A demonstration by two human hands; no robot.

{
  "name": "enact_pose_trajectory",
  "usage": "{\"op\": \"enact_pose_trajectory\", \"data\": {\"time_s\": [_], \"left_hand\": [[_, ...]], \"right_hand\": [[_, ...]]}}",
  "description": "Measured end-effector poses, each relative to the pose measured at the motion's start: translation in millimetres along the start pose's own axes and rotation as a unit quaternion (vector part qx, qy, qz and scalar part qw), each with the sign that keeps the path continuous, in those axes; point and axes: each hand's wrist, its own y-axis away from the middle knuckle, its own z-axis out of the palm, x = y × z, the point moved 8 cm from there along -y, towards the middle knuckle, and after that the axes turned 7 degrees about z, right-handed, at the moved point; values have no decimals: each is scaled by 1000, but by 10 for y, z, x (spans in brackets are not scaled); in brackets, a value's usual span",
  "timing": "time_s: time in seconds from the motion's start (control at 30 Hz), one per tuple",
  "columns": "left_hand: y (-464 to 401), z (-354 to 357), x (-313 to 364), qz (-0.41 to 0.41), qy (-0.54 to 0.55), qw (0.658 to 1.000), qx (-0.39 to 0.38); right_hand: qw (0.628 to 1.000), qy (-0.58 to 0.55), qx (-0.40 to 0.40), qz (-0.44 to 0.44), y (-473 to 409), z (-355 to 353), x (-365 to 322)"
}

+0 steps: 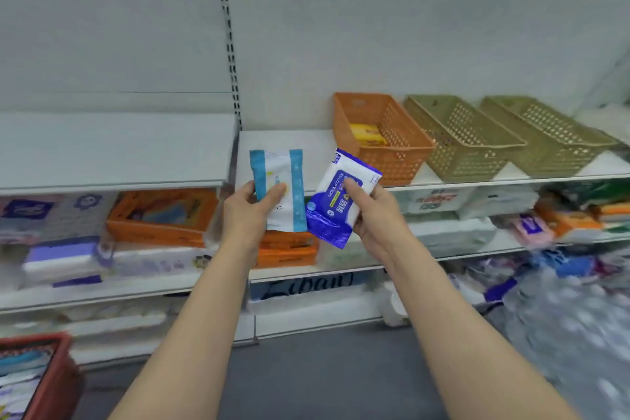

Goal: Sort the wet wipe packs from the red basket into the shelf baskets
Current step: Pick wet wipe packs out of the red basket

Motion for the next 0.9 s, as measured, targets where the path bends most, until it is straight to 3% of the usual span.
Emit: {"op": "enact_pose_trajectory", "data": {"time_s": [0.23, 0.57, 0.9], "left_hand": [[-102, 1340, 204, 21, 5, 999, -48], [-1124, 2748, 315, 25, 19, 993, -116], [-2091, 3818, 210, 14, 3, 989, -144]], "right_hand": [[1000, 13, -13, -17, -155, -1042, -740], [993, -4, 80, -90, -955, -1981, -1797], [970, 185, 150, -56, -2111, -2822, -2692]]}}
